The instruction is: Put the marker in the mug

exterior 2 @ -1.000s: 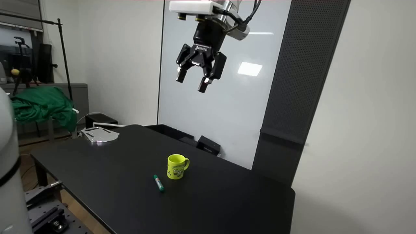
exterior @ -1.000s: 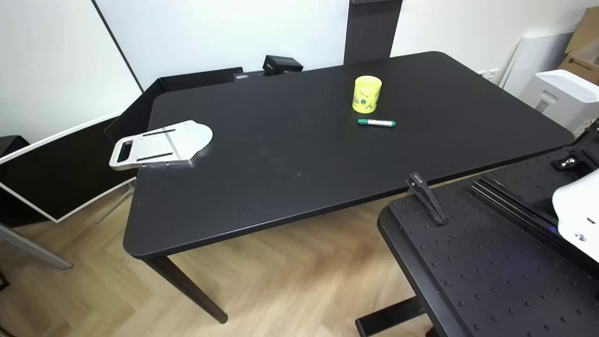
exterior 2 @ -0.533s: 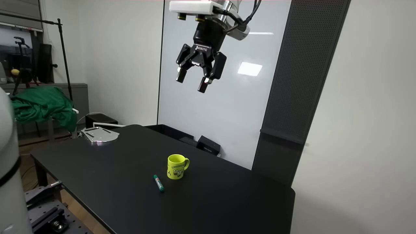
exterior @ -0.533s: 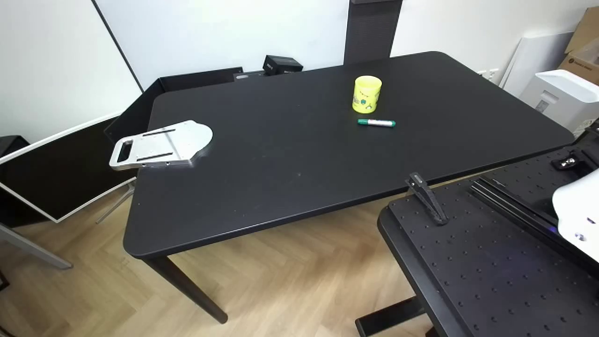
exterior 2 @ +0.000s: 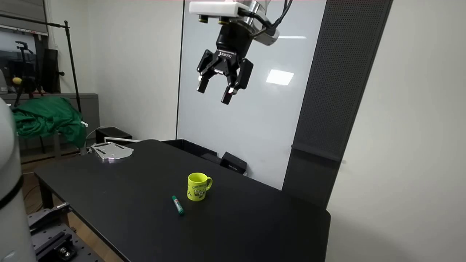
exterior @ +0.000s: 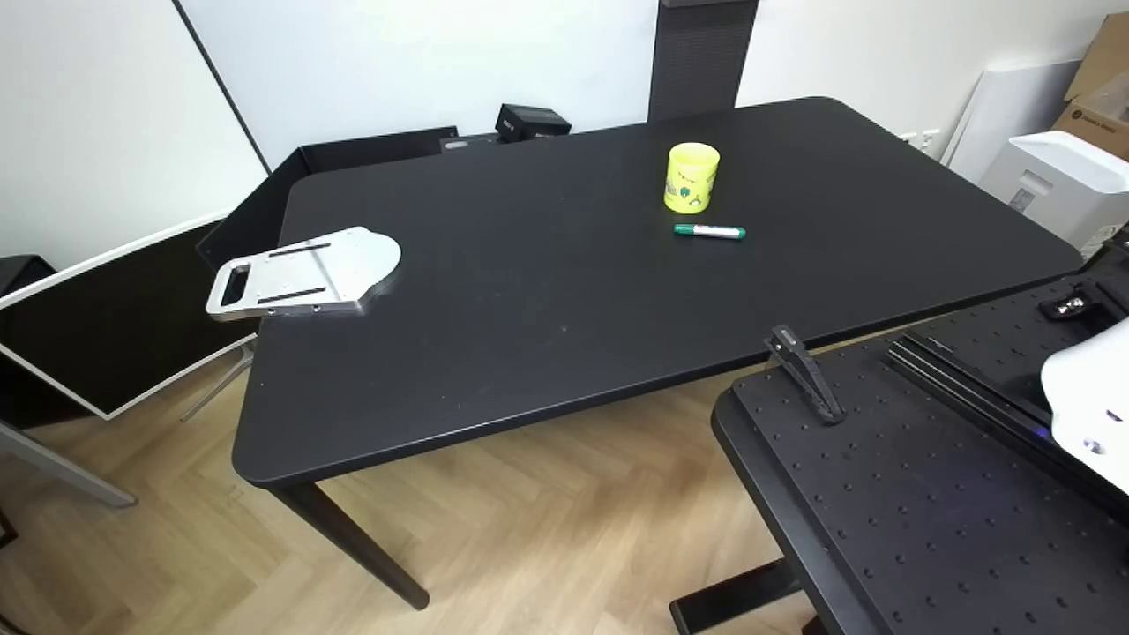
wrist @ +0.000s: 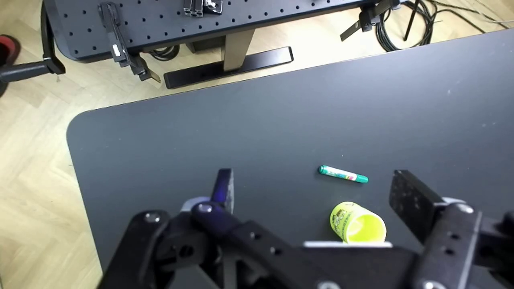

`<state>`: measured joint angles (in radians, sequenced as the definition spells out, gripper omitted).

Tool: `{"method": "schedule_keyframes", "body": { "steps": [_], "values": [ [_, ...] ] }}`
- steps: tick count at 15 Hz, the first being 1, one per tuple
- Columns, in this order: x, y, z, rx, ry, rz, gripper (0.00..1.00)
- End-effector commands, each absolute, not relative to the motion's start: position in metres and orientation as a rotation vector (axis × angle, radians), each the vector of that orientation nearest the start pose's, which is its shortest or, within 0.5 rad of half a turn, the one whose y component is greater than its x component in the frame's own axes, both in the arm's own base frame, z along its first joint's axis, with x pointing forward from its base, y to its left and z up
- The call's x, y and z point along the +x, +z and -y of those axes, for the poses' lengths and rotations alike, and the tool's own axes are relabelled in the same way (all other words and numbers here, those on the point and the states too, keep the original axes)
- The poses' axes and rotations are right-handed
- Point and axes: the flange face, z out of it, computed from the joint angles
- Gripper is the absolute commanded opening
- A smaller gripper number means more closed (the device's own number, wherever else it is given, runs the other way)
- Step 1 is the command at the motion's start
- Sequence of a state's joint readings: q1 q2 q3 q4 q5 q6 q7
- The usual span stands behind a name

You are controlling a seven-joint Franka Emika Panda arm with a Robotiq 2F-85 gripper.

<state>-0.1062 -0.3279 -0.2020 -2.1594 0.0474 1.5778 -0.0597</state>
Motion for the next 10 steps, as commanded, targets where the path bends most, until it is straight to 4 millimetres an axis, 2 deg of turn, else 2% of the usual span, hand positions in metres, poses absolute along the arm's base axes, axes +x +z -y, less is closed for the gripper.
{"method": "schedule_keyframes", "body": {
  "steps": [1,5,10],
  "values": [
    [0.4083,0.5124,0.1325,-2.949,0.348,-0.355,1.0],
    [0.4086,0.5123,0.1338,-2.941,0.352,-0.346,1.0],
    [0.415,0.509,0.1249,-2.962,0.299,-0.272,1.0]
  ]
}}
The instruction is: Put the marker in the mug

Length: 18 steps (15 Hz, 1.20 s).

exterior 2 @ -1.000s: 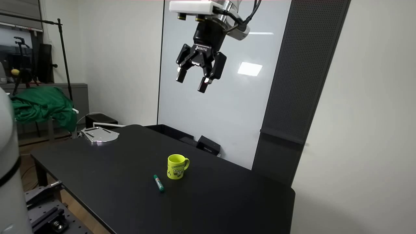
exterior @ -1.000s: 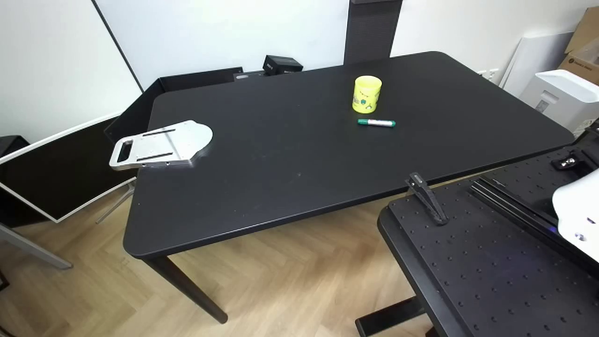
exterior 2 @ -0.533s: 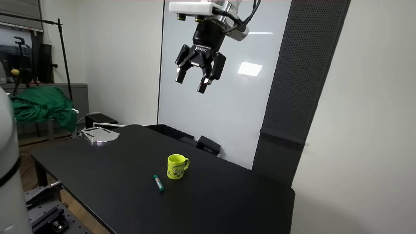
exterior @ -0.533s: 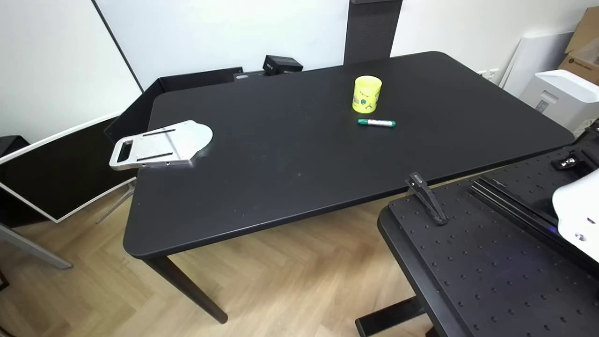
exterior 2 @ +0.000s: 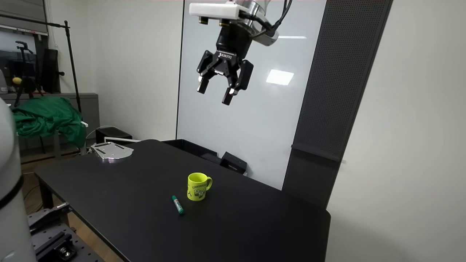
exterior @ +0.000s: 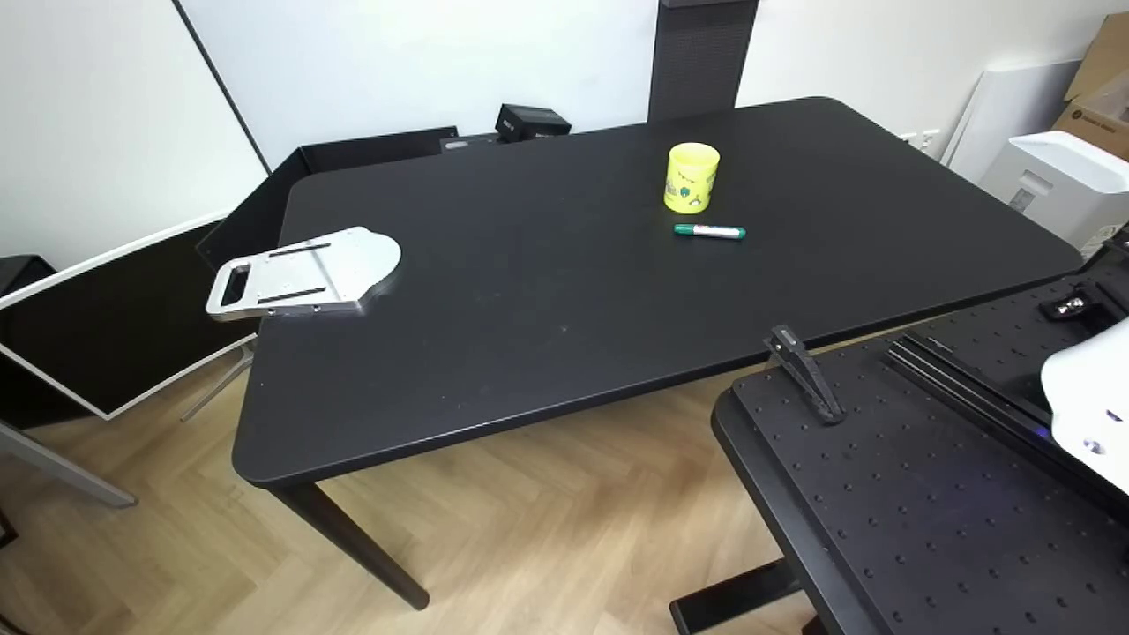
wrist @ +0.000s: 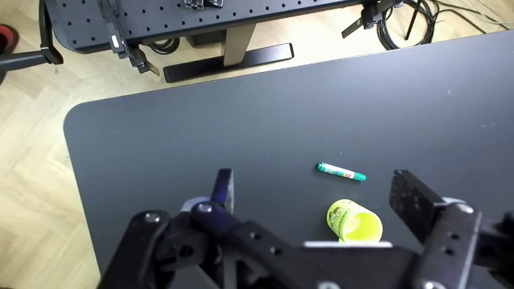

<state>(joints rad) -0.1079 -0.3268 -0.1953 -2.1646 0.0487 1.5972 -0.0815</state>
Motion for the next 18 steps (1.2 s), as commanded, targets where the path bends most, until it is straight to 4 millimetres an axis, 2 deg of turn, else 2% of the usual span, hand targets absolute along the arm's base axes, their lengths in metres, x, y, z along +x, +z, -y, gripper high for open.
{"method": "schedule_keyframes", "body": {
  "steps": [1,4,11,18],
  "values": [
    [0.416,0.508,0.123,-2.972,0.286,-0.255,1.0],
    [0.422,0.506,0.116,-3.018,0.235,-0.12,1.0],
    [0.435,0.496,0.093,-3.101,0.161,0.364,1.0],
    [0.45,0.487,0.058,-3.063,0.109,0.979,1.0]
  ]
}}
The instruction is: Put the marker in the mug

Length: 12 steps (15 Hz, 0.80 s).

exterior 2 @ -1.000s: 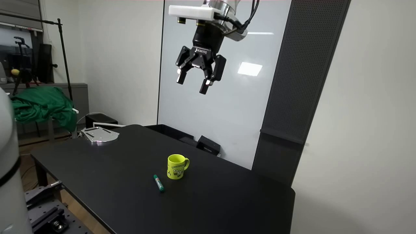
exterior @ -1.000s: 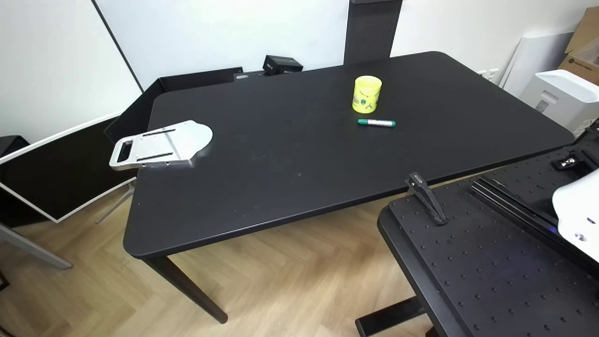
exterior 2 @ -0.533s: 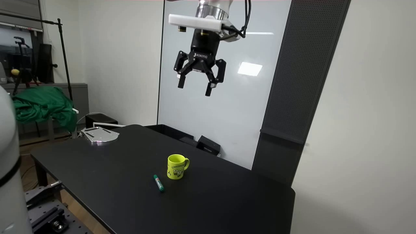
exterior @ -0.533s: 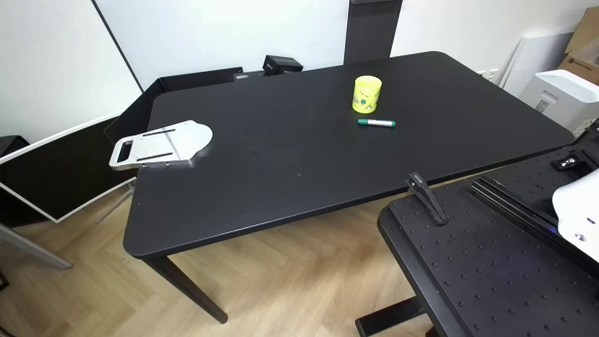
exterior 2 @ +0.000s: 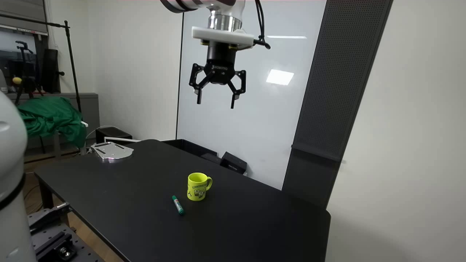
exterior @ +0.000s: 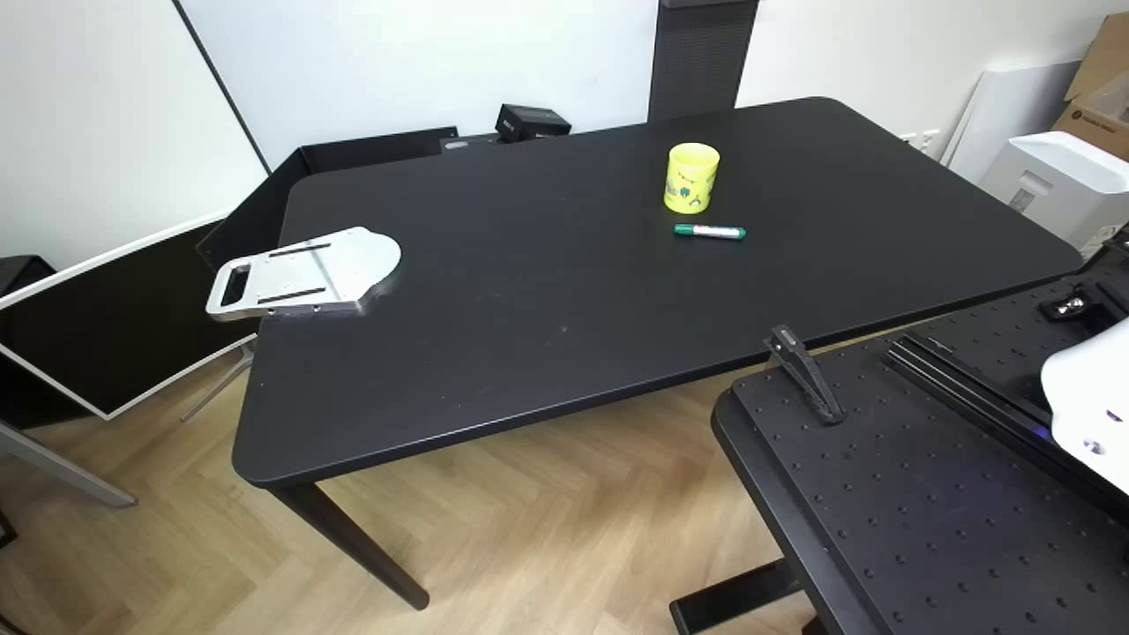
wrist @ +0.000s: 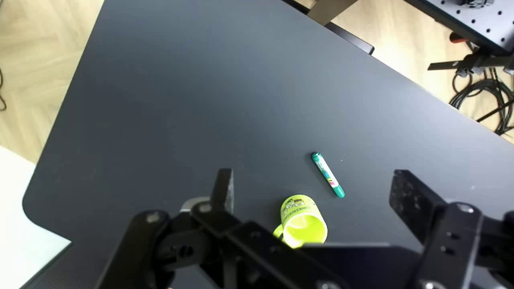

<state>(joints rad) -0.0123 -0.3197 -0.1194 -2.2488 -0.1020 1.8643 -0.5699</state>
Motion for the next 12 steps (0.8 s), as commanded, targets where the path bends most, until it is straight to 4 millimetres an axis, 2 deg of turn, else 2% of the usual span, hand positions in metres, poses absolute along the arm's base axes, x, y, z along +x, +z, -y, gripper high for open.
{"method": "schedule_keyframes", "body": {
  "steps": [1,6,12],
  "values": [
    [0.451,0.485,0.051,-3.042,0.098,1.064,1.0],
    [0.455,0.476,0.019,-2.952,0.045,1.348,1.0],
    [0.458,0.46,-0.02,-2.821,-0.01,1.514,1.0]
  ]
}}
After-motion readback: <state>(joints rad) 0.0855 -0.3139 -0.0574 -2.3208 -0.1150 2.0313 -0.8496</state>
